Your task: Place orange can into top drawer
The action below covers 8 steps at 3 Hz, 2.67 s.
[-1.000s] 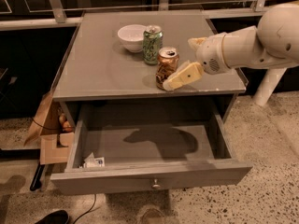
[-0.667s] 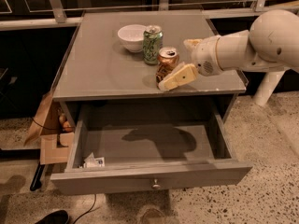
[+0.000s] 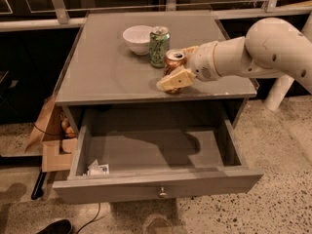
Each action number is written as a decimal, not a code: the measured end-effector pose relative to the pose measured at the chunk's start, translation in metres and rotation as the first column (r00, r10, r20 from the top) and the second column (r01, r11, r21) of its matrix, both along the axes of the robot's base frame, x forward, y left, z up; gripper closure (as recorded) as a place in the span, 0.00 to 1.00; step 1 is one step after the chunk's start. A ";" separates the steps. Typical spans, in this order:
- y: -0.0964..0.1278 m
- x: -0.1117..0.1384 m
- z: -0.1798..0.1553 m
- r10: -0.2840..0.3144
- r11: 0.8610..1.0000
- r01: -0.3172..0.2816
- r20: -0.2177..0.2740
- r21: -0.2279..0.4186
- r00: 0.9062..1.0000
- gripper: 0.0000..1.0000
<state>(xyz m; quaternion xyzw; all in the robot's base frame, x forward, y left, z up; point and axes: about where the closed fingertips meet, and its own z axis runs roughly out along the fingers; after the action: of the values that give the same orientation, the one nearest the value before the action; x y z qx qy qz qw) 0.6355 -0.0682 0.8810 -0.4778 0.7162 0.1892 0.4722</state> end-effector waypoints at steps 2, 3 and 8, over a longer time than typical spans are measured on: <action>0.000 0.000 0.000 0.000 1.000 0.000 0.000 0.000 1.000 0.70; 0.000 0.000 0.000 0.000 1.000 0.000 0.000 0.000 1.000 0.93; -0.001 -0.078 0.026 0.168 0.978 -0.163 -0.030 0.129 0.985 1.00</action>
Offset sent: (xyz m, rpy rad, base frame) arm 0.0000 0.0000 0.0000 0.0000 0.0000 0.0000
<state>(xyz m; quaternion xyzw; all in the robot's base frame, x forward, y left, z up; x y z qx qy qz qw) 0.5573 -0.0693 0.9067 -0.5011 0.6701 0.2824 0.4692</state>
